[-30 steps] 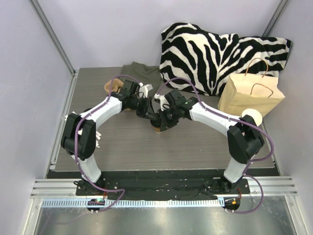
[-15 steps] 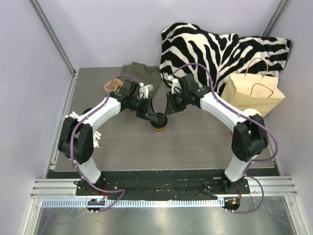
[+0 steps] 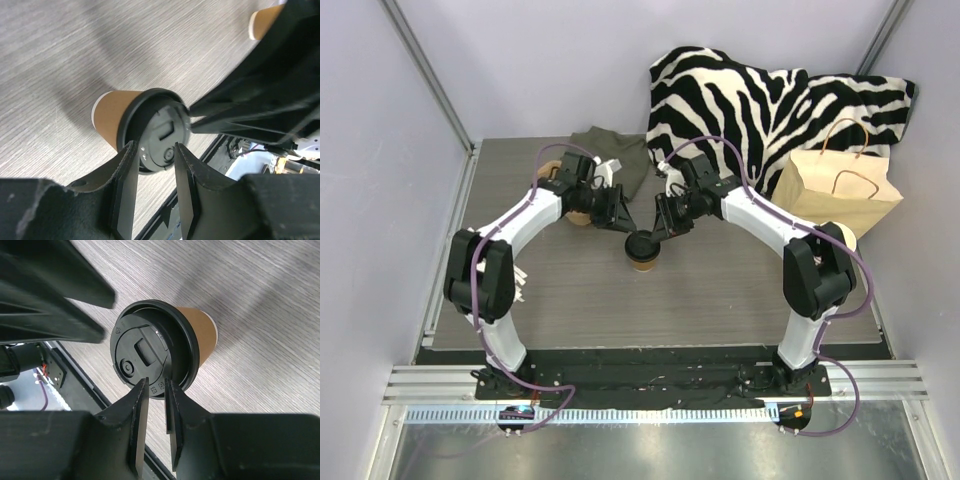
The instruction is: Pack the takeout coffee
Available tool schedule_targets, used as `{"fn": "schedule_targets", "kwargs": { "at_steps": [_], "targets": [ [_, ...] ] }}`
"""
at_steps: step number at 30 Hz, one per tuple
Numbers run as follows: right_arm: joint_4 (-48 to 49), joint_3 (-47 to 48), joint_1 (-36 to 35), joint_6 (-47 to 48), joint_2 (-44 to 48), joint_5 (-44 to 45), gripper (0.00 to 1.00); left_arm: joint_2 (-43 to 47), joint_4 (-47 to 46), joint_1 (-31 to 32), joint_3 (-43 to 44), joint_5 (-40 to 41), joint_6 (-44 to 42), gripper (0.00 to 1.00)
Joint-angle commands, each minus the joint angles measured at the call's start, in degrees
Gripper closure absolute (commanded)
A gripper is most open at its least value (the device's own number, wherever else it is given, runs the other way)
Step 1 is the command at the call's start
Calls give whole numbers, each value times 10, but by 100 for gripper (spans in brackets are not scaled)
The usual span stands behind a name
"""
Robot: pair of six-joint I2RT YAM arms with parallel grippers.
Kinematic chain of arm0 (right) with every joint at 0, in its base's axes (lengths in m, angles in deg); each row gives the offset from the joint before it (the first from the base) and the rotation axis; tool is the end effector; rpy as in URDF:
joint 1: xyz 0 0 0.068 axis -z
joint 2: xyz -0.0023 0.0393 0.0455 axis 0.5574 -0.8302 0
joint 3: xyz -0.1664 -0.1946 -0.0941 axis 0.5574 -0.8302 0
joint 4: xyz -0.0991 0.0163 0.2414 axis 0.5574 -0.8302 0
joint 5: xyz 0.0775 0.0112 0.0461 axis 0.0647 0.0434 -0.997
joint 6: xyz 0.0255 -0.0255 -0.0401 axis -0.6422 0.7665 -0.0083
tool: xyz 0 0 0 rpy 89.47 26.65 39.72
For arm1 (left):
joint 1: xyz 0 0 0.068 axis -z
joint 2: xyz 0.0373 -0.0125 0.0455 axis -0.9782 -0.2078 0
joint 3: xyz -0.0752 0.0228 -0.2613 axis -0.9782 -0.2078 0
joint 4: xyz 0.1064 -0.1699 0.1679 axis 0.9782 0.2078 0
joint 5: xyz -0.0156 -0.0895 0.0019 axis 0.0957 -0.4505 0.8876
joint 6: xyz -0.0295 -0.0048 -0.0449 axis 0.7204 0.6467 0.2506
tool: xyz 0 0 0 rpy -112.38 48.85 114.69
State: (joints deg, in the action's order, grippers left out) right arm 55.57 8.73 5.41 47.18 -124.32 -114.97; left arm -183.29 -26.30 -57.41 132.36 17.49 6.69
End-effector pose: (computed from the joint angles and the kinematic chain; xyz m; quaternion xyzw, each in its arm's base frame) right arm 0.3338 0.2019 0.2458 -0.2124 0.8989 0.3382 0.1800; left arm 0.3517 -0.1564 0.2518 0.0983 0.8913 -0.4094 0.1685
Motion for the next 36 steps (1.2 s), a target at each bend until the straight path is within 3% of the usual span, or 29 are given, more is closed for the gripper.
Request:
{"fn": "schedule_targets", "kwargs": {
  "at_steps": [1,11,15,23,30,36],
  "targets": [
    [2,24,5,-5,-6,-28,73,-12,-10,2,11,-19,-6,62],
    [-11,38,10,3,-24,-41,69,23,24,30,-34,-37,-17,69],
    [-18,45,10,9,-27,-51,62,33,47,30,-36,-44,-20,69],
    [-34,48,10,25,-28,-86,60,54,88,32,-26,-51,-50,70],
    [-44,53,17,42,14,-47,57,99,105,35,36,103,-111,69],
    [-52,29,17,13,39,-28,67,93,135,87,88,200,-161,71]
  ]
}}
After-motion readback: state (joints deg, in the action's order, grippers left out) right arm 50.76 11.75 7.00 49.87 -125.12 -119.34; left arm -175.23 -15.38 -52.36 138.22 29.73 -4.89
